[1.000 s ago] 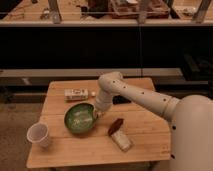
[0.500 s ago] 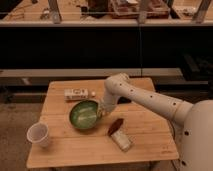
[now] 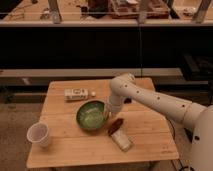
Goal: Drag the ceramic bowl in a circle
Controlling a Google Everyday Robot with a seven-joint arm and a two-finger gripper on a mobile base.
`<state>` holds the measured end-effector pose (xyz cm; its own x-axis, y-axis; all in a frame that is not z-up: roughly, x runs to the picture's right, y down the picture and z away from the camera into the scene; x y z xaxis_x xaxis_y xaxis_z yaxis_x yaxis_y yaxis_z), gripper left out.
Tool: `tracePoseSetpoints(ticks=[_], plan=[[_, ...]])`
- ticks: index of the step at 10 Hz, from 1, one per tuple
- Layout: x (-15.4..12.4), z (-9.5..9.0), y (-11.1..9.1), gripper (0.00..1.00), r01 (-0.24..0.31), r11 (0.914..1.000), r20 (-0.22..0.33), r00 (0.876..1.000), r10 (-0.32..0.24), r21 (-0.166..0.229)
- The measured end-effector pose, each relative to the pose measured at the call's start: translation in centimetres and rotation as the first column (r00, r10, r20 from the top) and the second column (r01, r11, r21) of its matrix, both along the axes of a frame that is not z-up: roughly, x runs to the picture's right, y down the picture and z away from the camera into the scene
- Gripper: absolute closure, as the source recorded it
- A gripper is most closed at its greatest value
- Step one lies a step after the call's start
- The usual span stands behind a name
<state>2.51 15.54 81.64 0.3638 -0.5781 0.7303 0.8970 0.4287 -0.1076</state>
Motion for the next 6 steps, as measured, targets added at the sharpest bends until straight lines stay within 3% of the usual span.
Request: tracePoseSetpoints(ticks=[1, 3, 4, 5, 6], plan=[[0.3, 0.1, 0.3, 1.00, 0.013, 0.9999, -0.002, 1.000, -0.013, -0.011], [1.4, 1.5, 1.8, 1.00, 0.068, 0.9954, 0.092, 0.994, -0.062, -0.066], [0.8, 1.8, 2.4, 1.00, 0.150, 0.9874, 0.172, 0.975, -0.139, -0.052], [0.0, 1.7, 2.6, 1.00, 0.233, 0.9725, 0.247, 0.943, -0.222, -0.013], [-1.0, 1.2, 2.8, 1.00, 0.309, 0.9504, 0.313, 0.900, -0.304, 0.034]])
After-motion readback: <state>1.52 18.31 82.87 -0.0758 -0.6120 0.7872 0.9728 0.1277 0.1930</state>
